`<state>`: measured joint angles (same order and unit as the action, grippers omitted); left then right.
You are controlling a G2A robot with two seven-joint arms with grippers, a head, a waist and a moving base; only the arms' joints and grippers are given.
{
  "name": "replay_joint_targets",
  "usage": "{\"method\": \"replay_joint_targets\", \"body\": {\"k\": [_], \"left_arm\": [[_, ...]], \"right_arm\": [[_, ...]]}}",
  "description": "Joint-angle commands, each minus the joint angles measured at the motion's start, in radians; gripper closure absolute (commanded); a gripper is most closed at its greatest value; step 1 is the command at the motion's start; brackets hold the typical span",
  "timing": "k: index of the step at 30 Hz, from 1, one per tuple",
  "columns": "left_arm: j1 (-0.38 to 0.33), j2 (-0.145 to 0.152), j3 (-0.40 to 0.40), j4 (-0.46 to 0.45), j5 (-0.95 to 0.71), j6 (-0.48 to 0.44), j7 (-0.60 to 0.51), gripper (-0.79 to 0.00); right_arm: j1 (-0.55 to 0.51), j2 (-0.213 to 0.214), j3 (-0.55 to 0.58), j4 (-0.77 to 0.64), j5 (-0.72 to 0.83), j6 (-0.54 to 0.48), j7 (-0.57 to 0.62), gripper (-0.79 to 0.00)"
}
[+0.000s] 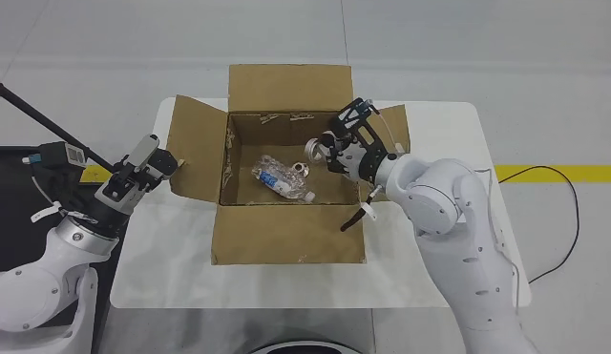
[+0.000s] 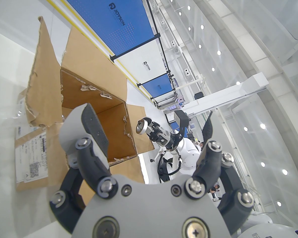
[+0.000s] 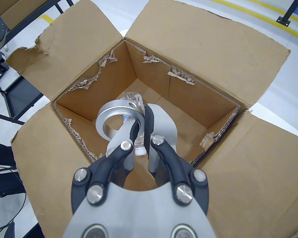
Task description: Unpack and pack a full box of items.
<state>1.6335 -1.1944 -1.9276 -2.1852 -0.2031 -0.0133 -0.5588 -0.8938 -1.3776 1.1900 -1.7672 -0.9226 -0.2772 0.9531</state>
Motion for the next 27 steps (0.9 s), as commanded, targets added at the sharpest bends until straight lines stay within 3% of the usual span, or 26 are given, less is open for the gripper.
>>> {"method": "replay_joint_targets", "body": {"k": [1, 8, 18, 22, 26, 27], "left_arm": [[0.0, 0.0, 0.0, 0.0, 0.0, 0.0, 0.0, -0.785], [0.007, 0.001, -0.009, 0.006, -0.009, -0.02, 0.013, -0.785], [0.015, 0.004, 0.0, 0.005, -0.01, -0.019, 0.018, -0.785], [0.01, 0.006, 0.018, 0.006, 0.002, -0.015, 0.025, -0.785], [0.004, 0.007, 0.034, 0.009, 0.011, -0.01, 0.032, -0.785], [0.003, 0.007, 0.038, 0.01, 0.012, -0.008, 0.035, -0.785]], "right_arm": [[-0.011, 0.001, -0.006, -0.001, -0.014, 0.002, -0.023, 0.0], [-0.068, 0.015, 0.047, -0.115, -0.072, 0.046, -0.052, 0.0], [-0.272, 0.051, 0.311, -0.388, -0.209, 0.196, -0.01, 0.0], [-0.306, 0.06, 0.428, -0.392, -0.241, 0.282, 0.03, 0.0], [-0.319, 0.058, 0.364, -0.457, -0.319, 0.42, 0.223, 0.0], [-0.29, 0.065, 0.426, -0.307, -0.35, 0.405, 0.204, 0.0]]}}
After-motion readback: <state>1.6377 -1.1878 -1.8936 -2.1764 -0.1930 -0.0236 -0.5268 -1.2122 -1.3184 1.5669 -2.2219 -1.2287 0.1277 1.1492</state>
